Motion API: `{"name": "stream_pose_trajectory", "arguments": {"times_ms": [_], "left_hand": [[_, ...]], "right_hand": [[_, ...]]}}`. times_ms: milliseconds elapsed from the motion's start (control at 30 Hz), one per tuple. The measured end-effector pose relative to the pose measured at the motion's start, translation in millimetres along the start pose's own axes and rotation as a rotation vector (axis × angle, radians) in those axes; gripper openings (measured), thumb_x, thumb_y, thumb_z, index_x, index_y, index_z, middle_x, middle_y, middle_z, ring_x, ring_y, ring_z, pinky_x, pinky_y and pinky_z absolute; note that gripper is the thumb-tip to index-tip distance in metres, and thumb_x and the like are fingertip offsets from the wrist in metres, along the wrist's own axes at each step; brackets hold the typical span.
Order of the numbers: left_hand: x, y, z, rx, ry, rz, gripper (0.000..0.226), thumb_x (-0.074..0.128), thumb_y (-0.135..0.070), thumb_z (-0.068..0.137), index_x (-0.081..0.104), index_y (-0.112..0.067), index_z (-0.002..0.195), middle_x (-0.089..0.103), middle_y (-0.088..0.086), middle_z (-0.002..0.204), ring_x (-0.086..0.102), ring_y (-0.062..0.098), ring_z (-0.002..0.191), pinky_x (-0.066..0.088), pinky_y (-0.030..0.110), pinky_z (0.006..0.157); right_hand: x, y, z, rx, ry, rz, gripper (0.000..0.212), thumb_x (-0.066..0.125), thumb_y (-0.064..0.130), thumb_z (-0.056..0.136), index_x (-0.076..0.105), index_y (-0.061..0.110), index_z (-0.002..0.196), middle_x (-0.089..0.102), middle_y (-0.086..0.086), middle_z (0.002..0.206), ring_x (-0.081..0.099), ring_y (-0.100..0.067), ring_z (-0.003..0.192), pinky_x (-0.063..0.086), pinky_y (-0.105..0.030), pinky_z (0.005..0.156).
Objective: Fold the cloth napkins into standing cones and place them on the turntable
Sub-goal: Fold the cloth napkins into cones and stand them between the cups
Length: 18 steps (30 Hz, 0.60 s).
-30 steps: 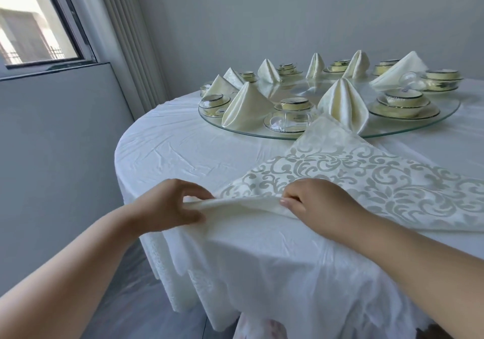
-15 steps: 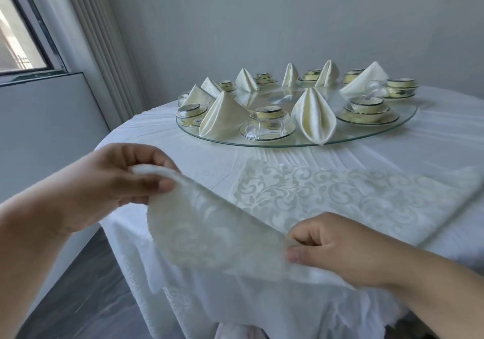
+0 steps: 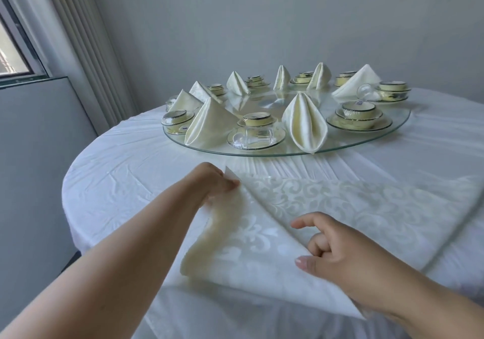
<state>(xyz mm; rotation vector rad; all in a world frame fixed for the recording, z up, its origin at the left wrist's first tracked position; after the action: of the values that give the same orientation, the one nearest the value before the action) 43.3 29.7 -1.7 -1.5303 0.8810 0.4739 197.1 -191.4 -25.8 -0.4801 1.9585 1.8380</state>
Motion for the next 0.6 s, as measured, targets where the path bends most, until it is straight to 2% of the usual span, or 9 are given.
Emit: {"name": "stream_pose_trajectory", "arguments": {"times_ms": [67, 100, 167, 233, 367, 467, 500, 533, 600], "left_hand": [[6, -3, 6, -0.010, -0.011, 0.051, 0.035, 0.073, -0.040, 0.081, 0.055, -0.011, 0.073, 0.058, 0.010, 0.071, 0.056, 0.027, 0.064, 0.042, 0.026, 0.063], [8, -3, 7, -0.011, -0.013, 0.069, 0.036, 0.073, -0.041, 0.081, 0.055, -0.011, 0.072, 0.058, 0.010, 0.068, 0.055, 0.026, 0.060, 0.041, 0.025, 0.059], [11, 4, 12, -0.008, -0.041, 0.089, 0.041, 0.074, -0.040, 0.079, 0.048, -0.014, 0.062, 0.050, 0.006, 0.055, 0.046, 0.023, 0.048, 0.034, 0.022, 0.048], [14, 11, 16, 0.017, -0.088, 0.086, 0.046, 0.076, -0.040, 0.077, 0.041, -0.016, 0.058, 0.043, 0.002, 0.051, 0.039, 0.022, 0.045, 0.030, 0.021, 0.045], [19, 18, 22, 0.075, -0.146, 0.114, 0.047, 0.077, -0.045, 0.073, 0.042, -0.018, 0.058, 0.045, -0.001, 0.054, 0.042, 0.024, 0.055, 0.035, 0.027, 0.057], [21, 20, 22, 0.112, -0.170, 0.114, 0.044, 0.079, -0.047, 0.071, 0.047, -0.017, 0.060, 0.052, -0.003, 0.057, 0.050, 0.024, 0.062, 0.041, 0.031, 0.066], [22, 20, 21, 0.125, -0.178, 0.117, 0.043, 0.079, -0.047, 0.071, 0.049, -0.018, 0.062, 0.053, -0.004, 0.060, 0.053, 0.025, 0.066, 0.043, 0.032, 0.070], [22, 21, 21, 0.135, -0.187, 0.122, 0.041, 0.079, -0.049, 0.070, 0.051, -0.019, 0.067, 0.056, -0.005, 0.066, 0.056, 0.025, 0.073, 0.047, 0.035, 0.077], [23, 23, 20, 0.143, -0.209, 0.122, 0.040, 0.078, -0.053, 0.069, 0.054, -0.024, 0.083, 0.056, -0.009, 0.078, 0.060, 0.025, 0.090, 0.046, 0.042, 0.091]], "right_hand": [[0, -2, 2, 0.014, 0.009, 0.004, 0.034, 0.068, 0.027, 0.085, 0.049, 0.043, 0.108, 0.054, 0.010, 0.062, 0.047, 0.000, 0.054, 0.041, -0.018, 0.063], [0, -2, 4, 0.019, 0.017, 0.005, 0.031, 0.069, 0.026, 0.085, 0.051, 0.042, 0.106, 0.052, 0.011, 0.059, 0.045, 0.000, 0.053, 0.039, -0.015, 0.060], [-1, -4, 7, 0.024, 0.025, -0.023, 0.028, 0.069, 0.025, 0.085, 0.054, 0.041, 0.103, 0.049, 0.012, 0.055, 0.043, 0.001, 0.050, 0.036, -0.010, 0.057], [-1, -5, 10, 0.022, 0.027, -0.055, 0.027, 0.069, 0.025, 0.086, 0.056, 0.040, 0.103, 0.046, 0.012, 0.054, 0.042, 0.001, 0.049, 0.035, -0.009, 0.055], [1, -6, 12, 0.024, 0.032, -0.104, 0.029, 0.071, 0.028, 0.084, 0.059, 0.041, 0.107, 0.043, 0.012, 0.057, 0.041, 0.001, 0.049, 0.037, -0.009, 0.056], [1, -7, 12, 0.028, 0.039, -0.116, 0.031, 0.072, 0.028, 0.084, 0.061, 0.039, 0.110, 0.041, 0.012, 0.057, 0.041, 0.001, 0.051, 0.047, -0.010, 0.073], [1, -6, 12, 0.028, 0.041, -0.134, 0.032, 0.072, 0.027, 0.083, 0.061, 0.039, 0.111, 0.040, 0.011, 0.058, 0.042, 0.001, 0.051, 0.047, -0.010, 0.073], [1, -4, 11, 0.030, 0.049, -0.154, 0.033, 0.072, 0.027, 0.084, 0.061, 0.038, 0.113, 0.039, 0.011, 0.059, 0.042, 0.001, 0.052, 0.044, -0.008, 0.067], [1, 0, 9, 0.044, 0.073, -0.206, 0.035, 0.071, 0.030, 0.084, 0.061, 0.037, 0.116, 0.039, 0.010, 0.060, 0.042, 0.001, 0.052, 0.038, -0.006, 0.059]]}}
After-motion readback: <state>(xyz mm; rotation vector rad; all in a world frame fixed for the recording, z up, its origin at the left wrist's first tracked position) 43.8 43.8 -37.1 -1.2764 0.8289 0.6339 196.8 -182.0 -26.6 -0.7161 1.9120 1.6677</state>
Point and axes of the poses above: each hand's wrist, its own z-axis towards the middle knuckle, its own x-axis out of the palm, y = z × x, the point moved 3 cm from there along z, towards the middle knuckle
